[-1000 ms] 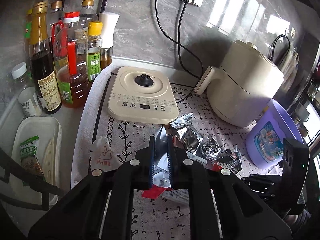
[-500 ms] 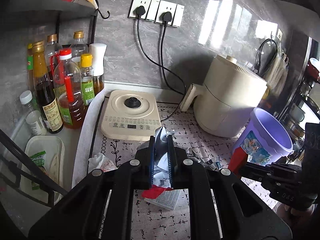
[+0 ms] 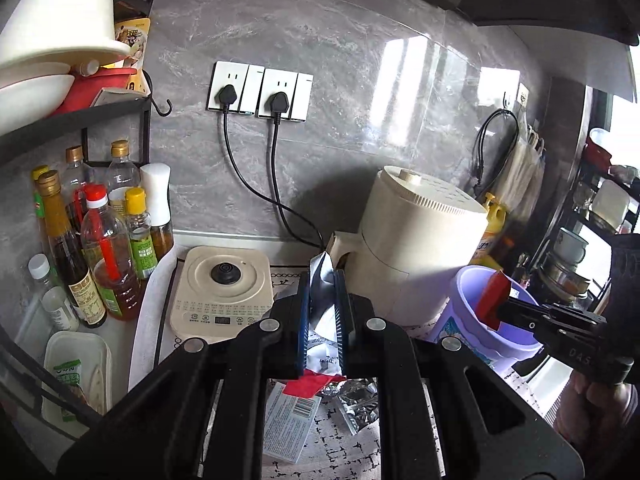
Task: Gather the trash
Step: 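Carry both items to the lilac bucket and open both grippers over it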
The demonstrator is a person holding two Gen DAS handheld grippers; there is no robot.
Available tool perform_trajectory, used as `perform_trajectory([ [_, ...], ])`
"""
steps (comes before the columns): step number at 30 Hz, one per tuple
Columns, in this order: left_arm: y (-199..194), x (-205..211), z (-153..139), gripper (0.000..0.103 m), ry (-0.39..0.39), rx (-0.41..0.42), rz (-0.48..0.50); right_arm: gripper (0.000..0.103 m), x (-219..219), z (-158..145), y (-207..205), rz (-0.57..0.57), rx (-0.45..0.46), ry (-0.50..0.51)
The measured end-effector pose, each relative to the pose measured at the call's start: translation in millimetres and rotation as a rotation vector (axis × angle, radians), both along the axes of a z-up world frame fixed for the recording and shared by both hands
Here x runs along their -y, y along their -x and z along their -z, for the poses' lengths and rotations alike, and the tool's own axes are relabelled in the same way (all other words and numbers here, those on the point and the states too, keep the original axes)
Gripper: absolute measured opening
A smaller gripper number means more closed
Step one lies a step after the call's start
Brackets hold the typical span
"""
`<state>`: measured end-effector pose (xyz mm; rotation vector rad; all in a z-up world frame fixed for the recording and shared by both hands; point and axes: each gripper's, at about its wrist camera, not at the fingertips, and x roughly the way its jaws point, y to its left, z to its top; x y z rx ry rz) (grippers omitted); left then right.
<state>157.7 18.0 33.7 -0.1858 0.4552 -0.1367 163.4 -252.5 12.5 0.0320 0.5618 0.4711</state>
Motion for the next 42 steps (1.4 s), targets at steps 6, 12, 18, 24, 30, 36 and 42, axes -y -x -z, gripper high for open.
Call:
perform_trajectory([
  [6, -8, 18, -10, 0.012, 0.024, 0.023, 0.022, 0.008, 36, -11, -6, 0.091, 0.033, 0.016],
  [12, -18, 40, -6, 0.012, 0.061, 0.019, 0.061, 0.008, 61, -12, -11, 0.176, 0.041, 0.025],
  [18, -35, 67, -1, 0.012, 0.085, 0.007, 0.126, 0.063, 96, -15, 0, 0.309, 0.066, -0.026],
  [24, -53, 104, -3, 0.012, 0.086, 0.001, 0.211, 0.074, 127, -13, 20, 0.368, 0.056, -0.035],
  [30, -69, 154, -8, 0.012, 0.058, 0.004, 0.322, 0.085, 159, -1, 44, 0.439, 0.015, -0.058],
  [36, -79, 203, -9, 0.012, 0.047, -0.002, 0.424, 0.086, 191, 5, 65, 0.519, -0.006, -0.068],
  [42, -80, 237, -5, 0.021, 0.028, -0.016, 0.492, 0.087, 206, 8, 82, 0.563, -0.020, -0.089],
])
